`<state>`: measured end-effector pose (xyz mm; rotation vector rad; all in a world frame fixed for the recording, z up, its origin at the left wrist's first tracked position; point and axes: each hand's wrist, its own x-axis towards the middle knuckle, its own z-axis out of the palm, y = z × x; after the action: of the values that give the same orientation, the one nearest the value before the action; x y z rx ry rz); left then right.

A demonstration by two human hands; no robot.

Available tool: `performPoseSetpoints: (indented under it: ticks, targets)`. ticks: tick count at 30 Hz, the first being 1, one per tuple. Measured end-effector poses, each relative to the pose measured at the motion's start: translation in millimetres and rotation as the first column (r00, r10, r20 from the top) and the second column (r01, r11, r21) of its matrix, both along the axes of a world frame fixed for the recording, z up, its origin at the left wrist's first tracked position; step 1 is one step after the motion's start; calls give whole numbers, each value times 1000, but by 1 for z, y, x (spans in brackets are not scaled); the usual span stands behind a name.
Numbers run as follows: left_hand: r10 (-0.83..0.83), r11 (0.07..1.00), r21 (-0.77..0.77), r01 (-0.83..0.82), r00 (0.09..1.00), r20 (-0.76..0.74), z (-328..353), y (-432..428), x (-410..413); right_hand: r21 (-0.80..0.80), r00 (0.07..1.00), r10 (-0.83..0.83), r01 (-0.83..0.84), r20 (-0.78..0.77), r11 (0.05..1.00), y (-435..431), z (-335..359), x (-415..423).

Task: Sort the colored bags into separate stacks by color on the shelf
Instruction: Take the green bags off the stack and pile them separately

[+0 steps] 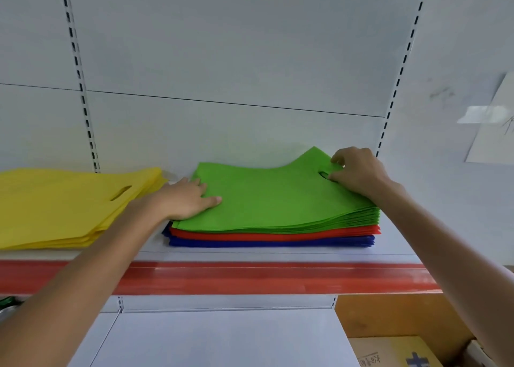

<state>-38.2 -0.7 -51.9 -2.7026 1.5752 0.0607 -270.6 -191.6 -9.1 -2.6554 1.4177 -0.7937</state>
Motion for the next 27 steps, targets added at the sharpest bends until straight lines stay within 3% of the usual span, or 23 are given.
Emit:
performPoseSetpoints:
  ticks: [2, 5, 8, 11, 16, 22, 27]
  targets:
    - [-49, 997, -53, 49, 999, 7, 2, 3, -3, -14, 1000, 11, -11, 14, 1000, 3, 0, 0]
    - [-137, 955, -270, 126, 990, -22, 6, 7, -11, -13, 999, 33, -33, 33, 999, 7, 2, -1]
    - [-97, 886, -462, 50, 992, -77, 14, 8, -18, -6, 996, 68, -68, 50, 998, 10, 5, -1]
    - [-44, 877, -479, -39, 986, -162, 17, 9, -19, -8, 993, 82, -82, 81, 997, 15, 7, 0]
    - [-72, 864, -503, -15, 986, -153, 13, 16, -19, -19, 986, 79, -77, 146, 997, 25, 10, 0]
    - [-154, 734, -675, 76, 986, -57, 38, 49, 8, -91, 981, 54, -38, 185, 995, 53, 28, 20]
    - [-70, 763, -645, 34, 997, -31, 50, 100, 78, -111, 985, 16, 4, 174, 994, 102, 37, 76]
